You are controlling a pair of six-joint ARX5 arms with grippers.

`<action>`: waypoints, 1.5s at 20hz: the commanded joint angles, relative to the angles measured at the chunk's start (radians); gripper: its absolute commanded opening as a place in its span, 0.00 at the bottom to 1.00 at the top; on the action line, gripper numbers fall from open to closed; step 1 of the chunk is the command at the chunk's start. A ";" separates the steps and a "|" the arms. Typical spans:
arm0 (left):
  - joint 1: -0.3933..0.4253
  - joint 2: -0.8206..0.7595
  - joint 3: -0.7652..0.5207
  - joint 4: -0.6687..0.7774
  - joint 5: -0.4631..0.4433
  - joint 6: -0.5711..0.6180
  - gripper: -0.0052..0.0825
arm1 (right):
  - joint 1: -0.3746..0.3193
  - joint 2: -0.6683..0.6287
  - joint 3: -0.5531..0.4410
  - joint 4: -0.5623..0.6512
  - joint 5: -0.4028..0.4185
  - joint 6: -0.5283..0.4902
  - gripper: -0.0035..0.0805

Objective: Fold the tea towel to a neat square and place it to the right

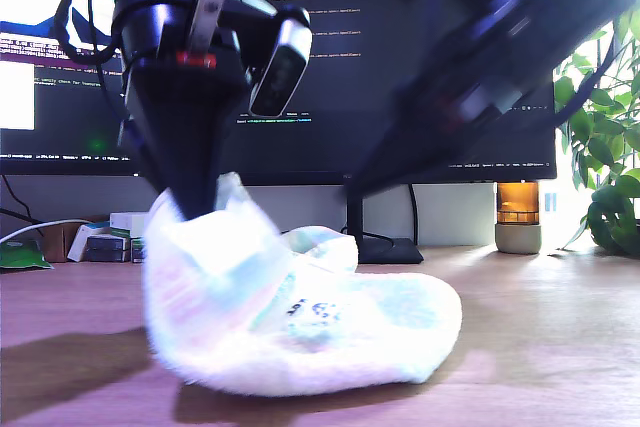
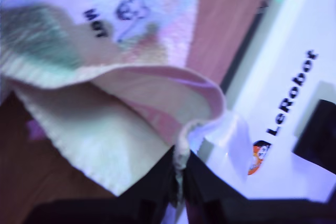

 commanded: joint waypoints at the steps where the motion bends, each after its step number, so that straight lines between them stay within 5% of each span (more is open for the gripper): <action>1: 0.003 0.016 -0.009 -0.005 -0.050 -0.025 0.03 | -0.001 0.014 0.036 0.016 -0.004 0.036 0.03; 3: 0.018 0.016 -0.009 -0.005 -0.105 -0.067 0.03 | -0.002 0.058 0.077 0.013 0.000 0.114 0.06; 6: 0.047 0.016 -0.009 -0.005 -0.168 -0.088 0.03 | -0.002 0.137 0.167 0.010 -0.008 0.235 0.31; 14: 0.134 0.016 -0.009 -0.005 -0.290 -0.099 0.03 | -0.024 0.392 0.429 -0.265 -0.139 0.346 0.32; 30: 0.184 0.016 -0.009 0.011 -0.289 -0.099 0.03 | -0.034 0.501 0.494 -0.206 -0.186 0.433 0.32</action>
